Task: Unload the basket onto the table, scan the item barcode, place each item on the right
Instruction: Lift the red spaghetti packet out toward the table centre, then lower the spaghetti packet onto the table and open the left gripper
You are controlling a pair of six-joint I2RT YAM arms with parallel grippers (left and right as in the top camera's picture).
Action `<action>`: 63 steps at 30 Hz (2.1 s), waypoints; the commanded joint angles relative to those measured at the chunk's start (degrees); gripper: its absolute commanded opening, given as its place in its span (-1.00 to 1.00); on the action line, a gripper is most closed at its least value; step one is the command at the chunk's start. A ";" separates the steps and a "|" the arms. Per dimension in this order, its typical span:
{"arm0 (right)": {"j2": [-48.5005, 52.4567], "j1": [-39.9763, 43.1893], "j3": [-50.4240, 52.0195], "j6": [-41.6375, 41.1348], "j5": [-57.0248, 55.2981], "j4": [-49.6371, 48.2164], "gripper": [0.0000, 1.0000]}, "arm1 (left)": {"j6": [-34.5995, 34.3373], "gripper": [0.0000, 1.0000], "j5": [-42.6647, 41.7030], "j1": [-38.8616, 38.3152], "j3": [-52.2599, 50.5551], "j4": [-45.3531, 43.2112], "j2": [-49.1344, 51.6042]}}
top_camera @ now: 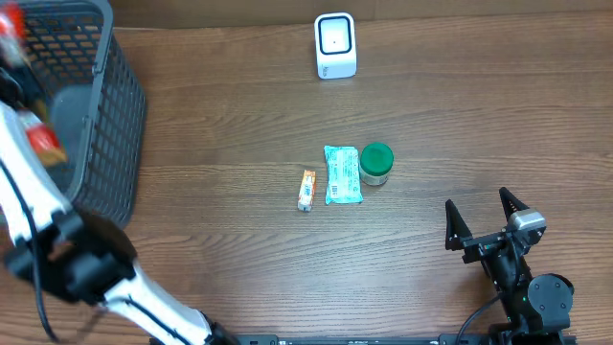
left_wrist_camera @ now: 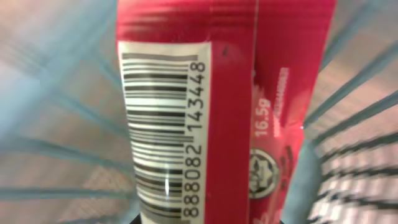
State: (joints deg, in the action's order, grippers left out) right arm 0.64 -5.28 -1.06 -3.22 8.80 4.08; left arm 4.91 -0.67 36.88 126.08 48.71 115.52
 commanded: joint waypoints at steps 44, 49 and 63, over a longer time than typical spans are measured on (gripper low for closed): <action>-0.42 0.11 0.61 -0.13 0.31 -0.24 1.00 | -28.30 -0.85 1.44 -48.28 -68.98 -9.44 -19.10; -0.42 0.11 0.61 -0.15 0.31 -0.24 1.00 | -28.24 0.01 -0.22 -48.28 -70.20 -11.10 -19.10; -0.42 0.11 0.61 -0.13 0.31 -0.24 1.00 | -24.76 0.43 -0.42 -48.06 -58.62 -0.35 -19.12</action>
State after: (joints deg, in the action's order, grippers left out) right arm 0.64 -5.28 -1.06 -3.22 8.80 4.08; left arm -21.19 -0.71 -10.90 63.29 46.72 97.30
